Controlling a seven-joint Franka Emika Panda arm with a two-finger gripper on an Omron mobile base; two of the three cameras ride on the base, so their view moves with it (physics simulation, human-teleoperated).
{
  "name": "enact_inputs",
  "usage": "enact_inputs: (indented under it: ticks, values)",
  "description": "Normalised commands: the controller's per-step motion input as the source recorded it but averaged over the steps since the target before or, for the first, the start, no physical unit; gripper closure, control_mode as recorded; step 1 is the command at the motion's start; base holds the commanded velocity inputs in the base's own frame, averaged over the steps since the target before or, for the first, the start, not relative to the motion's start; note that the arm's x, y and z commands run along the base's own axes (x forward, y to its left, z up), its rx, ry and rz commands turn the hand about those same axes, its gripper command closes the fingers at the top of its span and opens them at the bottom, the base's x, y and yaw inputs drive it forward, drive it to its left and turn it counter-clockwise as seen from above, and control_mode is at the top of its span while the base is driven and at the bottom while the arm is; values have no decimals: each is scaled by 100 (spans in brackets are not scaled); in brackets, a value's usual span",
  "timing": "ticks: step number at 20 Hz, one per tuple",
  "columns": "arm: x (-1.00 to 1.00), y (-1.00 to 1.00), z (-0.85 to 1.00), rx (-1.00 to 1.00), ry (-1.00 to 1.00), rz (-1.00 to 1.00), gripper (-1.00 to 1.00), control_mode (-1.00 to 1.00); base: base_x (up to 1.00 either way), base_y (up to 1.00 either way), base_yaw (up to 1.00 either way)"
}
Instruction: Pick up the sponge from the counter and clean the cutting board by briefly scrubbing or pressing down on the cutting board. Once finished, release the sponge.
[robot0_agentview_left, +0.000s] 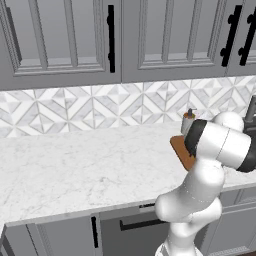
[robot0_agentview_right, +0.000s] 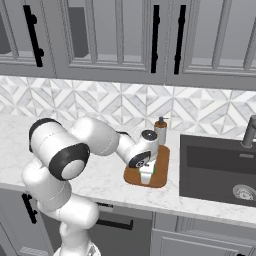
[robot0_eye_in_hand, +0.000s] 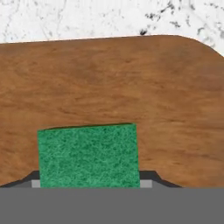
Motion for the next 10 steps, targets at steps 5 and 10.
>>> enact_inputs:
  ticks: [5,10]
  values:
    - [-47,-15,-2,0,21,-5,100,-100,0,0,0]
    - [-19,-22,0,0,12,-5,100,-100,0,0,0]
